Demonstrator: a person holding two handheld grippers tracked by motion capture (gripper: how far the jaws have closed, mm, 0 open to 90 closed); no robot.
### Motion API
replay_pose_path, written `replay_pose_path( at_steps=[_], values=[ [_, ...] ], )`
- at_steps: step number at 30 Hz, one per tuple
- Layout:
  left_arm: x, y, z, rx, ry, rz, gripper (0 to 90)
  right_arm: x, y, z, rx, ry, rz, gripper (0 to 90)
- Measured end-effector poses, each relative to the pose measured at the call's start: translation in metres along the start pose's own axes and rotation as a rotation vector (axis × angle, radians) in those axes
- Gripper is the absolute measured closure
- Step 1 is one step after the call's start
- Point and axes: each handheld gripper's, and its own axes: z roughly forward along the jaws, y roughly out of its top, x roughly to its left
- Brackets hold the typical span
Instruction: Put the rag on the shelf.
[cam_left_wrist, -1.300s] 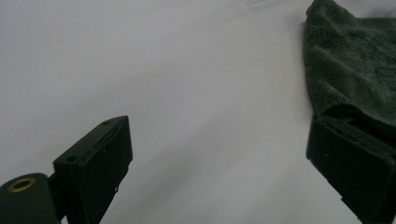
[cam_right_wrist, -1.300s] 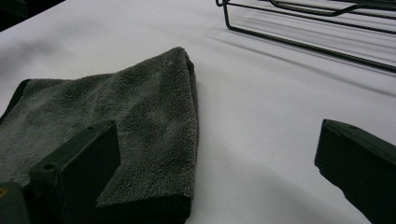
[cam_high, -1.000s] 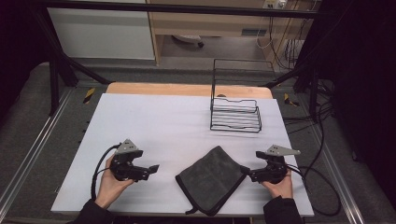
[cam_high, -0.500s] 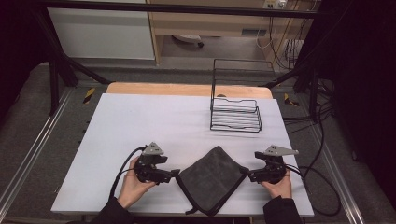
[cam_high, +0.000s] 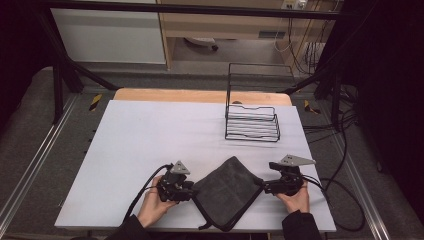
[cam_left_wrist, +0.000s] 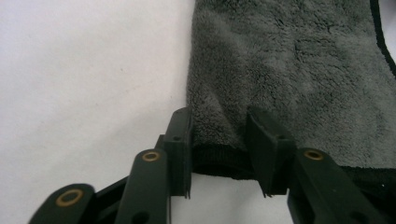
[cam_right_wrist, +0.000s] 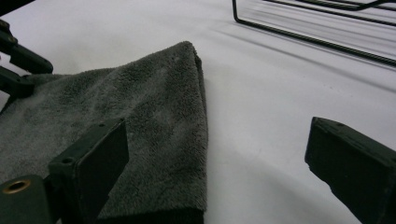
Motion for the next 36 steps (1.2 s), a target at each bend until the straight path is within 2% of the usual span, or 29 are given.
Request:
replay_pose_path(
  at_steps=[4, 10, 13, 18, 19, 22, 25, 26, 27, 32, 33, 35, 36],
  values=[
    [0.0, 0.0, 0.001, 0.008, -0.001, -0.013, 64.5, 0.004, 0.006, 0.006, 0.006, 0.002, 0.004, 13.3],
    [-0.002, -0.001, 0.002, 0.014, 0.011, -0.004, 66.6, 0.009, 0.019, 0.023, 0.027, 0.014, -0.012, 20.5],
    [-0.003, -0.002, 0.003, 0.013, 0.013, -0.009, 68.0, 0.013, 0.027, 0.037, 0.056, 0.005, -0.014, 26.9],
    [-0.005, -0.002, 0.004, 0.011, 0.022, -0.017, 70.2, 0.013, 0.035, 0.051, 0.086, -0.006, -0.007, 32.1],
    [-0.006, -0.002, 0.004, 0.013, 0.024, -0.016, 70.9, 0.012, 0.037, 0.058, 0.089, -0.004, -0.013, 35.8],
    [-0.006, -0.002, 0.005, 0.01, 0.027, -0.012, 71.0, 0.011, 0.039, 0.064, 0.104, -0.001, 0.002, 37.9],
    [-0.006, -0.002, 0.005, 0.01, 0.025, -0.014, 70.7, 0.011, 0.04, 0.074, 0.135, -0.005, -0.017, 45.3],
    [-0.006, -0.002, 0.005, 0.01, 0.022, -0.016, 70.7, 0.011, 0.04, 0.074, 0.135, -0.005, -0.017, 45.3],
    [-0.006, -0.002, 0.005, 0.009, 0.021, -0.014, 70.5, 0.012, 0.039, 0.078, 0.148, 0.007, -0.023, 50.0],
    [-0.005, -0.002, 0.005, 0.011, 0.015, -0.009, 70.6, 0.013, 0.038, 0.082, 0.169, 0.032, -0.016, 58.5],
    [-0.005, -0.002, 0.005, 0.011, 0.014, -0.01, 71.6, 0.013, 0.037, 0.084, 0.171, 0.042, -0.015, 61.9],
    [-0.005, -0.002, 0.005, 0.012, 0.008, -0.005, 73.0, 0.013, 0.037, 0.085, 0.174, 0.046, -0.012, 63.0],
    [-0.006, -0.002, 0.005, 0.007, 0.007, -0.005, 76.7, 0.013, 0.037, 0.085, 0.181, 0.05, -0.006, 65.9]
  ],
)
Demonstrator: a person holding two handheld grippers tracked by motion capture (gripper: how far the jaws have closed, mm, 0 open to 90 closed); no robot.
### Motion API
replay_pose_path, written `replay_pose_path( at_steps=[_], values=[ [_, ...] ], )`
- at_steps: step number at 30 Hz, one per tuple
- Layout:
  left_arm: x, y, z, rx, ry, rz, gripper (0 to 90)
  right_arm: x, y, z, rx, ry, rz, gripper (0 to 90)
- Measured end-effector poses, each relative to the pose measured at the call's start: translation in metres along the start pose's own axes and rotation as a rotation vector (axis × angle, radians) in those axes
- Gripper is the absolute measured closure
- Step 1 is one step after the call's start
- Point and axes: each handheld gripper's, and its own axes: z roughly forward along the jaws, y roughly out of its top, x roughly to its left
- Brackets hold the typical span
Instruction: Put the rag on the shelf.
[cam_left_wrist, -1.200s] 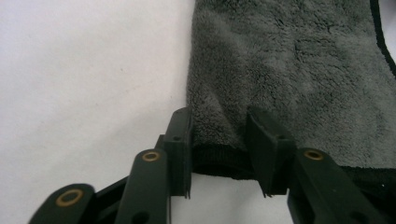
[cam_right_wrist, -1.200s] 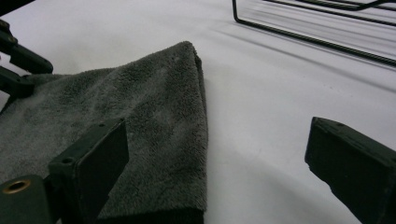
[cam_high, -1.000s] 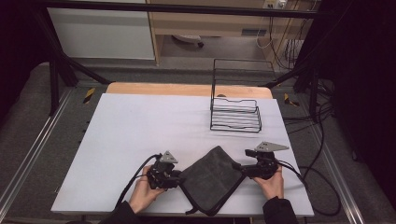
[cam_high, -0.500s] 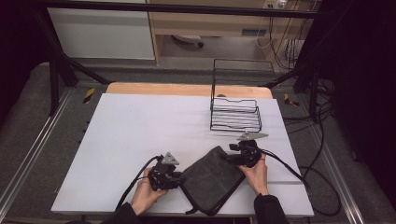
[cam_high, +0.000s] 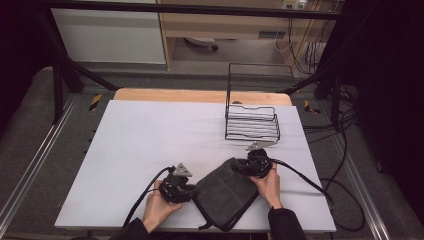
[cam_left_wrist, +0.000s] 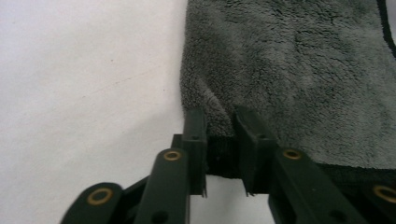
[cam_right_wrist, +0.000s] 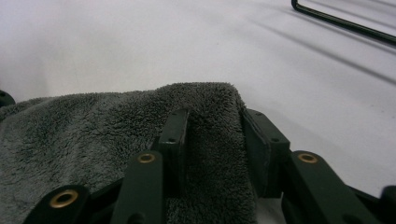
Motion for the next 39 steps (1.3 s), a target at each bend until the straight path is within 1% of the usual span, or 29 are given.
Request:
replay_pose_path(
  at_steps=[1, 2, 3, 4, 6, 8, 9, 11, 14, 15, 16, 17, 18, 19, 20, 22, 24, 25, 27, 28, 29, 30, 31, 34, 35, 36, 37, 38, 39],
  values=[
    [0.0, 0.0, 0.0, -0.002, -0.002, 0.0, 78.2, 0.001, 0.001, 0.0, 0.0, -0.001, -0.002, 67.9],
    [-0.001, 0.0, -0.001, -0.004, -0.003, 0.001, 78.2, 0.001, 0.001, 0.0, 0.0, -0.001, -0.002, 67.9],
    [-0.001, 0.0, -0.001, -0.006, -0.002, 0.003, 80.4, 0.002, 0.003, 0.0, 0.007, -0.003, -0.013, 73.7],
    [-0.001, -0.001, -0.001, -0.006, -0.001, 0.005, 80.4, 0.002, 0.003, 0.0, 0.007, -0.003, -0.013, 73.7],
    [-0.001, -0.001, -0.002, -0.008, -0.002, 0.006, 81.5, 0.004, 0.005, -0.001, 0.008, -0.017, -0.021, 77.6],
    [-0.001, -0.001, -0.004, -0.011, -0.006, -0.001, 82.1, 0.009, 0.01, 0.0, 0.008, -0.038, -0.05, 79.3],
    [0.0, -0.002, -0.005, -0.012, -0.008, -0.005, 82.1, 0.009, 0.01, 0.0, 0.008, -0.038, -0.05, 79.3],
    [0.001, -0.003, -0.008, -0.015, -0.008, -0.012, 82.4, 0.013, 0.015, 0.004, -0.012, -0.044, -0.065, 79.5],
    [0.003, -0.007, -0.014, -0.018, -0.004, -0.022, 82.4, 0.016, 0.02, 0.007, -0.028, -0.043, -0.069, 79.4],
    [0.004, -0.008, -0.015, -0.022, 0.0, -0.027, 82.4, 0.019, 0.025, 0.013, -0.043, -0.039, -0.075, 79.4],
    [0.004, -0.01, -0.017, -0.022, 0.004, -0.03, 82.4, 0.019, 0.025, 0.013, -0.043, -0.039, -0.075, 79.4],
    [0.004, -0.011, -0.018, -0.027, 0.008, -0.036, 82.2, 0.024, 0.031, 0.019, -0.045, -0.041, -0.087, 79.4],
    [0.005, -0.013, -0.019, -0.028, 0.011, -0.037, 82.2, 0.024, 0.031, 0.019, -0.045, -0.041, -0.087, 79.4],
    [0.004, -0.015, -0.02, -0.033, 0.016, -0.041, 82.2, 0.026, 0.035, 0.023, -0.041, -0.044, -0.1, 79.4],
    [0.005, -0.017, -0.022, -0.034, 0.021, -0.042, 82.2, 0.032, 0.042, 0.03, -0.033, -0.046, -0.124, 79.5],
    [0.006, -0.02, -0.027, -0.044, 0.036, -0.052, 82.2, 0.035, 0.046, 0.033, -0.032, -0.045, -0.134, 79.5],
    [0.007, -0.024, -0.031, -0.046, 0.041, -0.059, 82.1, 0.04, 0.053, 0.04, -0.032, -0.04, -0.149, 79.5],
    [0.008, -0.027, -0.034, -0.048, 0.046, -0.064, 82.1, 0.046, 0.06, 0.046, -0.027, -0.031, -0.162, 79.5],
    [0.008, -0.032, -0.037, -0.051, 0.053, -0.071, 81.9, 0.051, 0.066, 0.053, -0.023, -0.017, -0.171, 79.5],
    [0.008, -0.035, -0.039, -0.054, 0.055, -0.075, 81.9, 0.051, 0.066, 0.053, -0.023, -0.017, -0.171, 79.5],
    [0.008, -0.037, -0.04, -0.056, 0.055, -0.078, 81.6, 0.058, 0.071, 0.061, -0.018, -0.004, -0.186, 79.5],
    [0.007, -0.039, -0.041, -0.059, 0.057, -0.076, 81.6, 0.058, 0.071, 0.061, -0.018, -0.004, -0.186, 79.5],
    [0.006, -0.041, -0.041, -0.062, 0.062, -0.076, 81.2, 0.065, 0.075, 0.069, -0.011, 0.002, -0.207, 79.4],
    [0.004, -0.043, -0.041, -0.062, 0.072, -0.072, 80.6, 0.068, 0.076, 0.075, 0.002, -0.005, -0.215, 79.0],
    [0.004, -0.043, -0.041, -0.062, 0.073, -0.069, 80.0, 0.066, 0.075, 0.08, 0.009, -0.004, -0.198, 77.0],
    [0.004, -0.042, -0.04, -0.061, 0.073, -0.068, 80.0, 0.066, 0.075, 0.08, 0.009, -0.004, -0.198, 77.0],
    [0.004, -0.042, -0.041, -0.061, 0.07, -0.069, 79.7, 0.066, 0.074, 0.081, 0.011, -0.007, -0.19, 74.9],
    [0.005, -0.042, -0.041, -0.062, 0.068, -0.069, 79.0, 0.066, 0.074, 0.081, 0.007, -0.013, -0.185, 68.9],
    [0.005, -0.042, -0.041, -0.064, 0.064, -0.072, 77.0, 0.067, 0.074, 0.078, -0.014, -0.032, -0.19, 58.1]
  ],
)
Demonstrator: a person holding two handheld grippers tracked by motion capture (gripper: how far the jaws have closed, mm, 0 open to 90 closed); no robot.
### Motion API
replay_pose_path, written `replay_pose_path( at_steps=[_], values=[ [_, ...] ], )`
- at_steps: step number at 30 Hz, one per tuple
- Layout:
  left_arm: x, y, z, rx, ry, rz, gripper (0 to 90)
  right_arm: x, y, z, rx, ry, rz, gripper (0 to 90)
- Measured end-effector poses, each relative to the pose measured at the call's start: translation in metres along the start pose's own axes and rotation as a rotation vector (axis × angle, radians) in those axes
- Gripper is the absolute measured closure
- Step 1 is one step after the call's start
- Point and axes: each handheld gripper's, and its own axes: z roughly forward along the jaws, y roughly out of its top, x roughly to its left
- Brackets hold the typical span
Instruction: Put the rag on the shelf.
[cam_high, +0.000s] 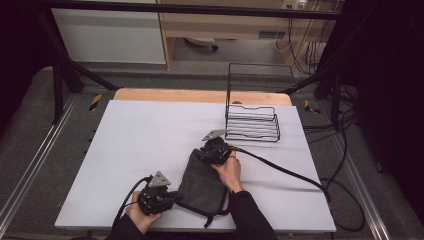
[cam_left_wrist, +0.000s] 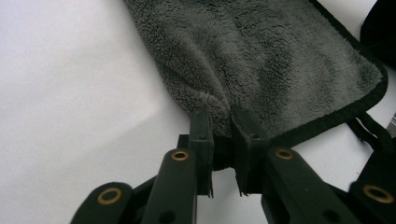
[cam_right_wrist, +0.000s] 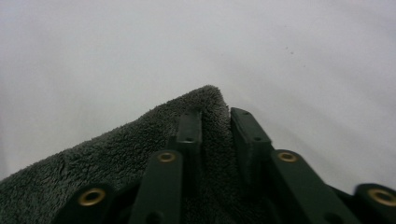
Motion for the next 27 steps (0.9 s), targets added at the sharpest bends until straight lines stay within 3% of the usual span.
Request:
replay_pose_path(
  at_steps=[1, 2, 4, 6, 8, 11, 12, 15, 16, 20, 21, 22, 26, 27],
  values=[
    [0.001, 0.0, -0.001, -0.001, -0.001, -0.002, 77.0, 0.0, 0.0, 0.0, 0.0, 0.0, 0.0, 58.1],
    [0.002, 0.001, -0.002, -0.006, 0.001, -0.008, 70.9, 0.001, 0.002, -0.009, -0.028, -0.008, -0.006, 51.8],
    [0.005, 0.003, -0.006, -0.023, -0.003, -0.017, 66.9, 0.0, 0.003, -0.019, -0.044, -0.027, -0.015, 44.4],
    [0.009, 0.006, -0.012, -0.045, 0.011, -0.024, 63.0, -0.001, 0.002, -0.026, -0.055, -0.036, -0.017, 44.1],
    [0.013, 0.009, -0.016, -0.068, 0.019, -0.035, 56.9, -0.01, -0.005, -0.047, -0.091, -0.048, 0.023, 43.7],
    [0.021, 0.013, -0.016, -0.082, 0.012, -0.051, 55.8, -0.018, -0.014, -0.059, -0.097, -0.06, 0.065, 45.1],
    [0.023, 0.014, -0.014, -0.072, 0.012, -0.055, 55.9, -0.025, -0.027, -0.068, -0.084, -0.079, 0.105, 47.3],
    [0.025, 0.015, -0.005, -0.038, -0.002, -0.05, 57.5, -0.028, -0.037, -0.071, -0.064, -0.09, 0.134, 48.3],
    [0.024, 0.015, -0.002, -0.026, -0.008, -0.049, 59.4, -0.031, -0.048, -0.072, -0.039, -0.095, 0.163, 49.1],
    [0.02, 0.011, 0.006, 0.028, -0.022, -0.005, 64.0, -0.034, -0.061, -0.07, 0.005, -0.123, 0.184, 51.3],
    [0.019, 0.011, 0.008, 0.042, -0.029, -0.003, 67.6, -0.037, -0.07, -0.066, 0.011, -0.099, 0.235, 54.0],
    [0.019, 0.01, 0.009, 0.045, -0.032, -0.006, 67.6, -0.037, -0.07, -0.066, 0.011, -0.099, 0.235, 54.0],
    [0.019, 0.01, 0.01, 0.064, -0.052, -0.024, 73.8, -0.04, -0.072, -0.063, 0.011, -0.052, 0.31, 60.4],
    [0.019, 0.01, 0.01, 0.068, -0.056, -0.032, 78.3, -0.041, -0.072, -0.062, 0.011, -0.044, 0.317, 64.4]
  ],
)
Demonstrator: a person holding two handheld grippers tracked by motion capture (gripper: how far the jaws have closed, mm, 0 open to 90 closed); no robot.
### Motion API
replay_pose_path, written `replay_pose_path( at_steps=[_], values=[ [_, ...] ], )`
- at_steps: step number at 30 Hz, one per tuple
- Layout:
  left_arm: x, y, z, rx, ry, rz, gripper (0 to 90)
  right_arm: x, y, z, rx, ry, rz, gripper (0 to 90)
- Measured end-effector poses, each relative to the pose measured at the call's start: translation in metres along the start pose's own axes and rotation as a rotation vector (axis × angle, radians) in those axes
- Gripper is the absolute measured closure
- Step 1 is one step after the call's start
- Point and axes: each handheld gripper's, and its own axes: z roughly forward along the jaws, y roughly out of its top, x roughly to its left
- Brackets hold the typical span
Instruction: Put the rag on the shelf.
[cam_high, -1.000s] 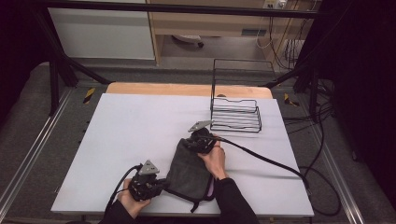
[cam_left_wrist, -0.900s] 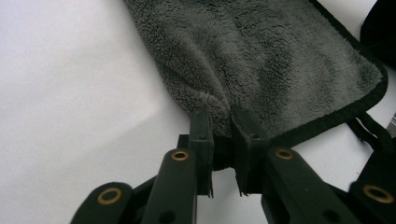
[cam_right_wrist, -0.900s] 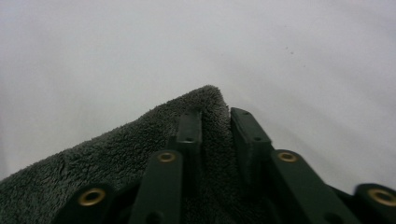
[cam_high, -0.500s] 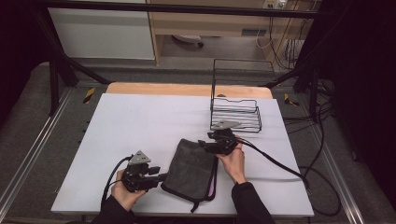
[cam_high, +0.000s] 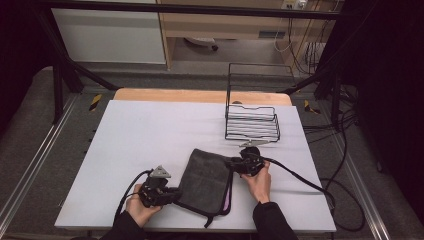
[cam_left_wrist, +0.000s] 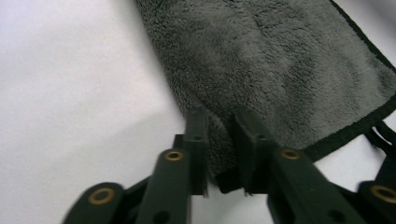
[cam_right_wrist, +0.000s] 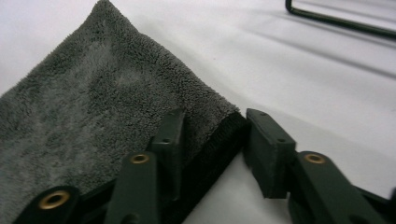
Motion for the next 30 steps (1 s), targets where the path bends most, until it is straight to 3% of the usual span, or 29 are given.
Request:
replay_pose_path(
  at_steps=[6, 7, 13, 21, 24, 25, 26, 30],
  values=[
    [-0.004, -0.002, -0.001, -0.006, 0.013, 0.003, 83.0, 0.0, 0.003, 0.001, -0.013, 0.024, 0.008, 76.4],
    [-0.005, -0.003, -0.002, -0.006, 0.015, 0.009, 83.4, 0.001, 0.006, 0.004, -0.017, 0.024, -0.012, 77.4],
    [-0.014, -0.01, -0.007, -0.017, 0.006, 0.02, 84.0, 0.009, 0.019, 0.018, -0.033, 0.038, -0.072, 78.9],
    [-0.016, -0.013, -0.007, -0.021, 0.015, 0.037, 79.7, 0.015, 0.026, 0.027, -0.031, 0.033, -0.108, 77.0],
    [-0.015, -0.013, -0.01, -0.037, 0.02, 0.049, 75.9, 0.017, 0.026, 0.023, -0.043, 0.019, -0.13, 69.0],
    [-0.014, -0.013, -0.012, -0.044, 0.021, 0.049, 70.1, 0.017, 0.025, 0.017, -0.072, 0.028, -0.134, 58.9],
    [-0.013, -0.012, -0.014, -0.056, 0.019, 0.046, 70.1, 0.017, 0.025, 0.017, -0.072, 0.028, -0.134, 58.9],
    [-0.004, -0.011, -0.019, -0.082, 0.028, 0.036, 55.5, 0.016, 0.021, 0.002, -0.103, 0.04, -0.13, 39.7]
  ],
)
